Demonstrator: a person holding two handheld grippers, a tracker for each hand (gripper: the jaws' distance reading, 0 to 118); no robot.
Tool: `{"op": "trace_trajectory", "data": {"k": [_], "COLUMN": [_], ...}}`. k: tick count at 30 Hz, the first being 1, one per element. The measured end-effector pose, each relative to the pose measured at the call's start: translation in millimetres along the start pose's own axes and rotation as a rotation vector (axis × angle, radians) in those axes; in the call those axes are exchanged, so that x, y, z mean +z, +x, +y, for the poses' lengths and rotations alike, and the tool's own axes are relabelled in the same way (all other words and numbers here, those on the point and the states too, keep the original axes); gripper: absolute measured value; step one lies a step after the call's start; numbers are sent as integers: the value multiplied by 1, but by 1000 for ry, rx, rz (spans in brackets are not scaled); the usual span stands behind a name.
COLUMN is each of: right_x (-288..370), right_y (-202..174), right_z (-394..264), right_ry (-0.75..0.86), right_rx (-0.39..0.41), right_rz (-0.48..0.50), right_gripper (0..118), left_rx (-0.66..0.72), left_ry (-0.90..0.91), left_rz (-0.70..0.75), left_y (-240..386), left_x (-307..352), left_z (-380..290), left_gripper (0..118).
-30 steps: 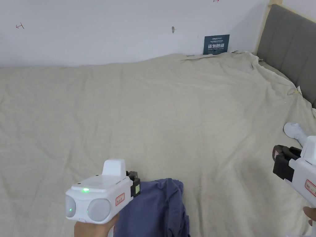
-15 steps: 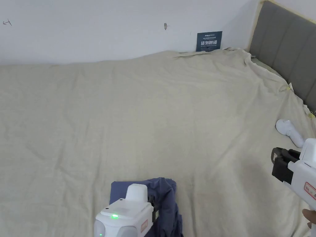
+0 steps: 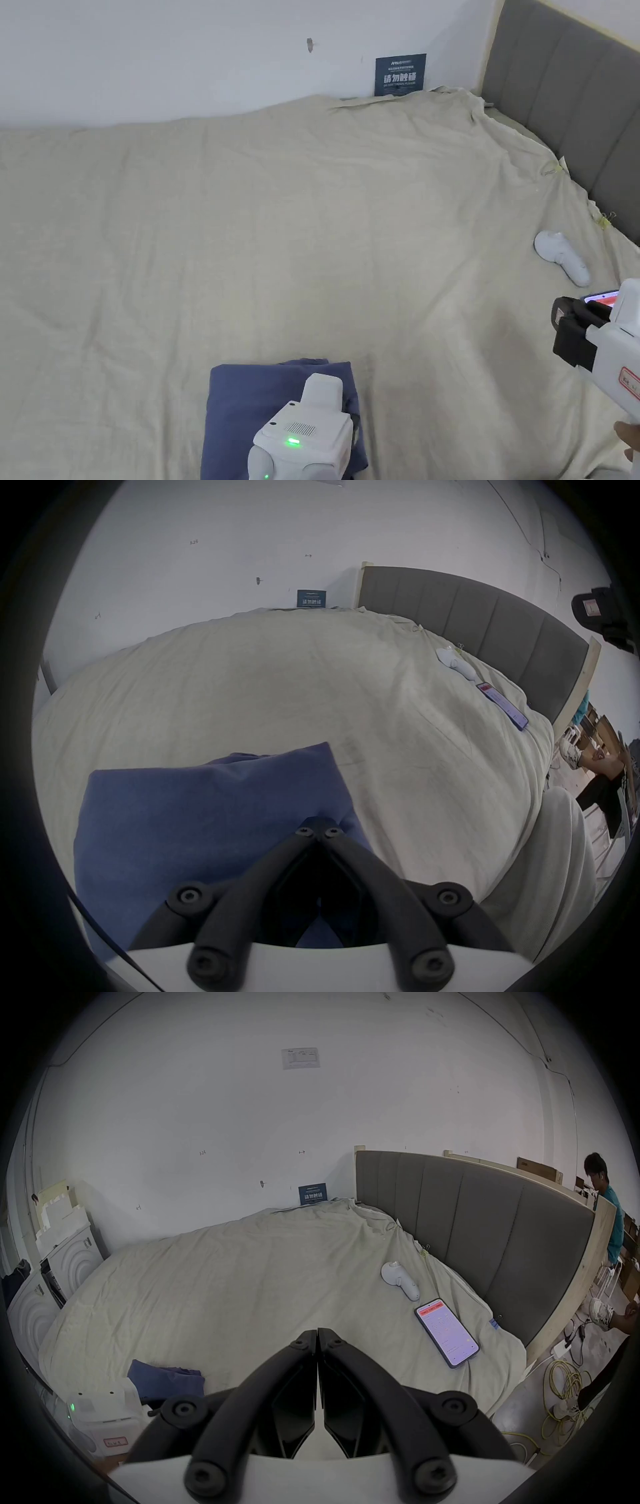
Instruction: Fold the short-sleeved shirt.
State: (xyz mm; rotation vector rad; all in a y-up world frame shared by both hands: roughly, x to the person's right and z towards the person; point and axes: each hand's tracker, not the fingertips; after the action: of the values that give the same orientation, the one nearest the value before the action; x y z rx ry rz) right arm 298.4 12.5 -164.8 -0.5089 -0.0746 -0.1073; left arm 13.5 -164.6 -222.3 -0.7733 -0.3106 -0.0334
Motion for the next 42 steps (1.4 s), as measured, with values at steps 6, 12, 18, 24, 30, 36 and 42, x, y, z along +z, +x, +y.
{"op": "trace_trajectory", "data": {"k": [6, 12, 18, 24, 30, 36, 42], "right_x": [3, 9, 16, 21, 25, 21, 17], "right_y": [0, -13, -32, -55, -78, -95, -113], "right_z": [0, 6, 14, 20, 24, 26, 21], "right_ry": [8, 43, 89, 166, 268, 366, 425], "right_rx": [2, 9, 25, 54, 88, 125, 154], "right_rz": [0, 17, 38, 49, 55, 53, 40], "right_gripper": [0, 0, 0, 0, 0, 0, 0], "left_rx": [9, -2, -25, -2, 19, 64, 63], "left_ry": [87, 212, 345, 461, 549, 627, 683], "left_rz": [-99, -90, -30, 62, 193, 317, 434], "left_y": [4, -2, -25, -61, -101, -139, -170], "left_x": [20, 63, 104, 140, 171, 200, 219], "left_z": [7, 42, 78, 99, 108, 104, 91], "left_gripper": [0, 0, 0, 0, 0, 0, 0]}}
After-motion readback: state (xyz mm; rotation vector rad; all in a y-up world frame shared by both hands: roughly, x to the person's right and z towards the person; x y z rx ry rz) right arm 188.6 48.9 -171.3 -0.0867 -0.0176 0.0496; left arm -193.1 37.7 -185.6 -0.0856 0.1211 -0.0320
